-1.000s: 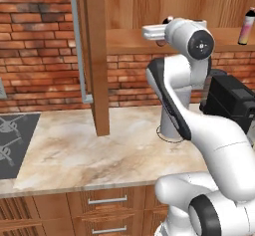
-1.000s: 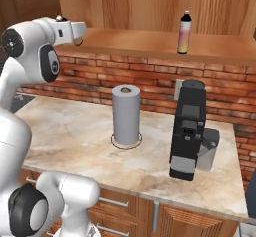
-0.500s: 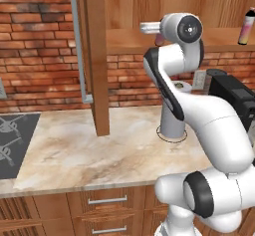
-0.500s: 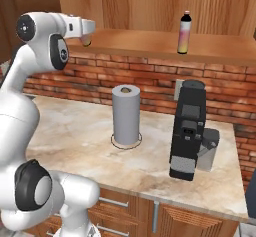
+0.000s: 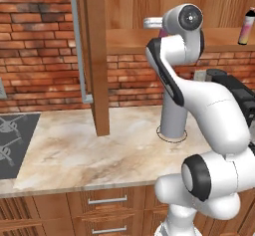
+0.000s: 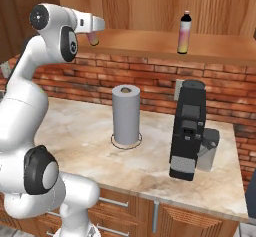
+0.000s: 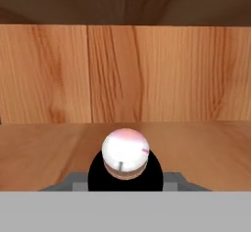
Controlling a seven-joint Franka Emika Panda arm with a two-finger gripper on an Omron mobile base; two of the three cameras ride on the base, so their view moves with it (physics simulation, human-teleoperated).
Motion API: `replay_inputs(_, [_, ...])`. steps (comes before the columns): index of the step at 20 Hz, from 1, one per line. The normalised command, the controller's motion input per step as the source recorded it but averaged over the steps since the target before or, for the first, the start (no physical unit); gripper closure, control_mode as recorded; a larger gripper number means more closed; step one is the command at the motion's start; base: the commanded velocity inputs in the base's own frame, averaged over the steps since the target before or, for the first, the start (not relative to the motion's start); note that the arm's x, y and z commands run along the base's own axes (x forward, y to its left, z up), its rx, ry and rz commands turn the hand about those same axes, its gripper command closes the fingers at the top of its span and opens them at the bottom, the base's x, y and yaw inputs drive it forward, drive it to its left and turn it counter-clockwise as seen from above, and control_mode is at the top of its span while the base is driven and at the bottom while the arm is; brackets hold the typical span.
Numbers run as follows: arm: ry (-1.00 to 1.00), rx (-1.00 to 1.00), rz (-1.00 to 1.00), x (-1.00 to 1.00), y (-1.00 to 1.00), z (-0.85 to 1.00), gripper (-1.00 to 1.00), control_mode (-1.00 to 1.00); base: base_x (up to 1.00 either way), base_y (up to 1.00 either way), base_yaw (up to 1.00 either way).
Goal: Sort all alcoholic drinks to one cabinet, and non-alcoholic drinks to the other.
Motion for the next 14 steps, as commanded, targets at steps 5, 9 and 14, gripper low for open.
replay_inputs(5, [0.0, 0.0, -0.02, 0.42, -0.14, -0.07, 1.0, -1.0, 0.0, 0.0, 0.0])
replay_inputs(9, [0.01, 0.02, 0.0, 0.29, -0.14, -0.19, 1.0, -1.0, 0.0, 0.0, 0.0])
replay_inputs(14, [0.01, 0.02, 0.0, 0.21, -0.11, -0.13, 1.0, -1.0, 0.0, 0.0, 0.0])
